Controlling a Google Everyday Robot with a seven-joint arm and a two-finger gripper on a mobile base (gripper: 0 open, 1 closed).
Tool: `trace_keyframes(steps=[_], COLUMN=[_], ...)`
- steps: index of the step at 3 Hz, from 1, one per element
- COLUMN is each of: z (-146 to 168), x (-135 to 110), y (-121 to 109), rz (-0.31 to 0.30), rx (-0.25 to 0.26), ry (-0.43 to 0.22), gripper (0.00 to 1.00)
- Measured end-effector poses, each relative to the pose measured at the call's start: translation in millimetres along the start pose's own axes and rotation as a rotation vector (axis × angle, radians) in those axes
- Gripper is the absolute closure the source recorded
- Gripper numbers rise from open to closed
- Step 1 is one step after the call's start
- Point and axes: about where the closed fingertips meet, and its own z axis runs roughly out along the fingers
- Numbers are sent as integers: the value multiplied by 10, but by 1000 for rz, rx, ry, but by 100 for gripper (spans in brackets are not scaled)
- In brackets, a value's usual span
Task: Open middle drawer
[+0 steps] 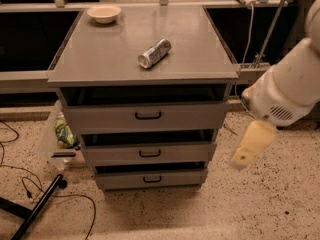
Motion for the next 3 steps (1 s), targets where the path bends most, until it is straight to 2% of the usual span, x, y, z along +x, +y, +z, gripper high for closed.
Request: trace_keyframes(steps=[1, 2, 3], z=[709, 755, 753], x=[-237, -283, -281], y=[279, 246, 252], rz=[0, -1, -1], rx=[-66, -39, -40], ry=[-79, -96, -95], gripper=[0, 0, 0])
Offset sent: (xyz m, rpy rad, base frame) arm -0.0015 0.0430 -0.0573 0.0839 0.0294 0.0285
